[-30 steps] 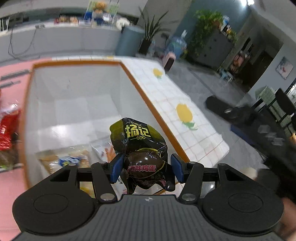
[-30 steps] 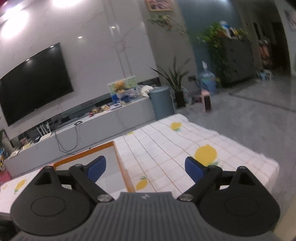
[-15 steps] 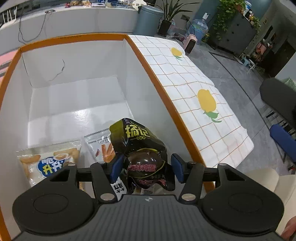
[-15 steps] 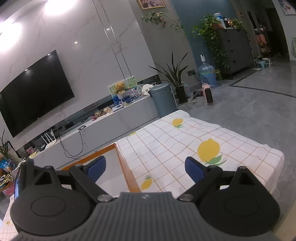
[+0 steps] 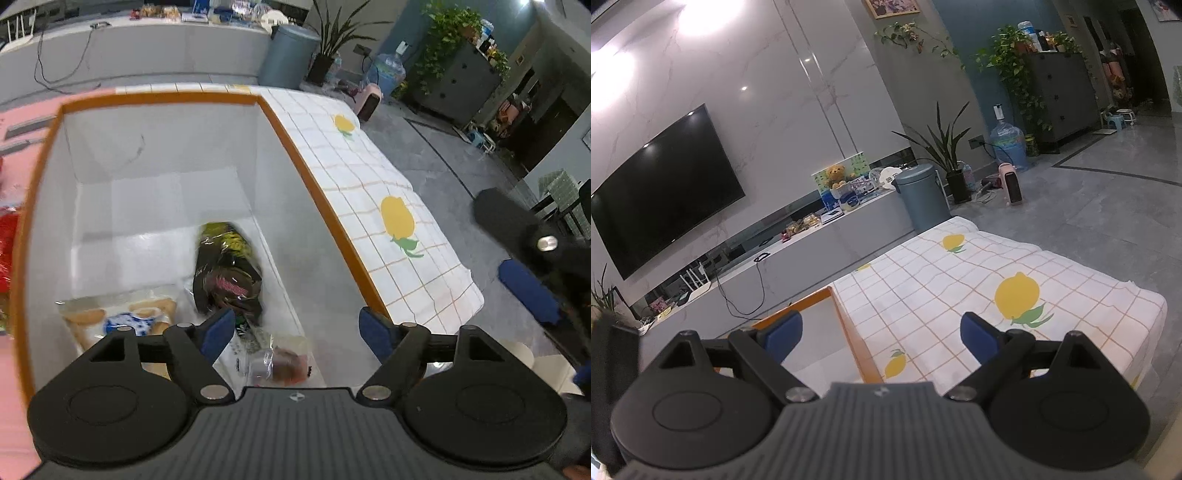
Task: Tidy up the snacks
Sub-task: 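Withdraw the left tool from the box back toward the snacks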
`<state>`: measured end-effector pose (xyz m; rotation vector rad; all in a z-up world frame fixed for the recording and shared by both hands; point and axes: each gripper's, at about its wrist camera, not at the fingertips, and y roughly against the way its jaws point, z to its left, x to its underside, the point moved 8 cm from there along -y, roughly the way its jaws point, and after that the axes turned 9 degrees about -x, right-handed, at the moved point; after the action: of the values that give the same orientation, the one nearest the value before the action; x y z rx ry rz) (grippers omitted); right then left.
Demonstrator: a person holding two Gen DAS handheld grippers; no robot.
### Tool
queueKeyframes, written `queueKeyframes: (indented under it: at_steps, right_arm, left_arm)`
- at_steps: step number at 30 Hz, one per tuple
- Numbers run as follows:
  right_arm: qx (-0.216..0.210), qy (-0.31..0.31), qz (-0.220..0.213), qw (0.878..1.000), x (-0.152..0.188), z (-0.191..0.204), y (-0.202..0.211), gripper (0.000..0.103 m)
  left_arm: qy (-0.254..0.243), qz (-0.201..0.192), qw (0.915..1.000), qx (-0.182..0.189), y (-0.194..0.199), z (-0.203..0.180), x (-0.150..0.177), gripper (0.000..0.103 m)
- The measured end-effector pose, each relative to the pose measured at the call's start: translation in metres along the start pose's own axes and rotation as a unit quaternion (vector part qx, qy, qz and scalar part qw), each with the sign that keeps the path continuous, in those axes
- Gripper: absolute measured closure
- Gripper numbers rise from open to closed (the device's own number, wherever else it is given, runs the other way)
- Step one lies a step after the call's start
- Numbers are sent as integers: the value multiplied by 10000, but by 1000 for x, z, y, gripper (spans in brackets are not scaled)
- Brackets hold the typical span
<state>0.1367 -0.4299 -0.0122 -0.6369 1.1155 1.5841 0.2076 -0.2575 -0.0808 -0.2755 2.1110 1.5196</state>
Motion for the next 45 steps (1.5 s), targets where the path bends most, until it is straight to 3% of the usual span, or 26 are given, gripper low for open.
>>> queueKeyframes:
  at_steps: [8,18,29,40,45]
  right_arm:
    - [-149,192,-117,9996,1,17,-2,13]
    - [-952,401,-136,9946,14,69,-9,13]
    - [-1722,605,-83,9832,35,122,-15,13]
    - [-2367,1453,-97,9606,73,186,-18,13]
    - [-2615,2171,82,9404,106,226,-21,13]
  left_arm:
    - [13,-266,9996,-69,40,16,-1,13]
    - [284,-906,9948,-381,102,67,-10,14]
    - [743,-1274,9860,-781,147,137,5,14]
    - [1520,-1673,9660,-1257,172,244,20,14]
    - [1702,-1683,9592,-1506,161,280,30,13]
